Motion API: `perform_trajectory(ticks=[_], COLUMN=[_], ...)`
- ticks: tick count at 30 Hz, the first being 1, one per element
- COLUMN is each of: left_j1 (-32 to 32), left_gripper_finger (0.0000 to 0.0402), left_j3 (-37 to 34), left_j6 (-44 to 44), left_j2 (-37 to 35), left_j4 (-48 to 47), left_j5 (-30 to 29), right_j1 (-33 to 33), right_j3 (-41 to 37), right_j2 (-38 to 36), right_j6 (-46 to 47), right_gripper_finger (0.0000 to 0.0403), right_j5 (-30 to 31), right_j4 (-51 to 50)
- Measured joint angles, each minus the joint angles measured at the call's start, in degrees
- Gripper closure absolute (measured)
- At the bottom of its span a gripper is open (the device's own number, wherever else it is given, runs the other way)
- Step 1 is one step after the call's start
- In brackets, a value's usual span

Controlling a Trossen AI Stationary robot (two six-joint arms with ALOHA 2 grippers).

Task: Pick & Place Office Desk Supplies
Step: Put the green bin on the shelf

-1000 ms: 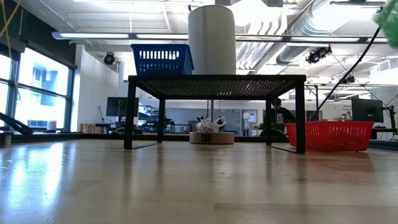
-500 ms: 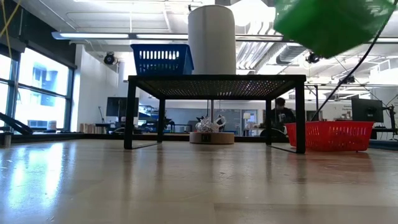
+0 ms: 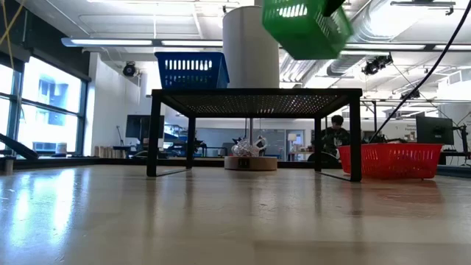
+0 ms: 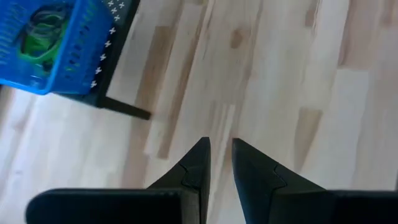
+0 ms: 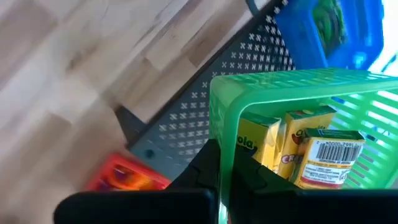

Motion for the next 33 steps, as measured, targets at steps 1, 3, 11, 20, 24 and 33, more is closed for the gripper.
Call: perform_trajectory(ticks=[1,3,11,20,24,33], left_j1=[0.4,1.4,4.0,2.0,1.0,0.2], left_gripper_finger=[0.0343,0.0343,0.0343,0.0343,0.0343,0.0343], left_j3=[0.0,0.0,0.0,0.0,0.0,0.0], left_j6=[-0.7,-2.1,-5.8,-11.3,-9.9,-9.6], left_j2=[0.2,1.0,2.3,2.5,2.5,2.5], left_j4=[0.9,2.2,7.5,12.9,15.7,16.1], left_j5=[0.0,-0.3,-0.2,-2.2,-5.9,-7.4], right_j1=[-0.8,-2.4,-8.3,-13.0,-15.1,-18.0], right_j3=[0.0,0.0,0.0,-0.1,-0.5,-0.7], right_j2=[0.0,0.0,0.2,4.6,4.9,5.8], right_j6=[-4.2,-11.2,-30.8,-43.3,-45.1,-46.1], right_gripper_finger=[0.0399,0.0399,0.0399,0.0399,0.0399,0.0399], right_j5=[-0.5,-1.8,-14.9,-24.2,-22.6,-19.0], right_j4=[0.3,1.5,5.1,9.0,12.1,7.1])
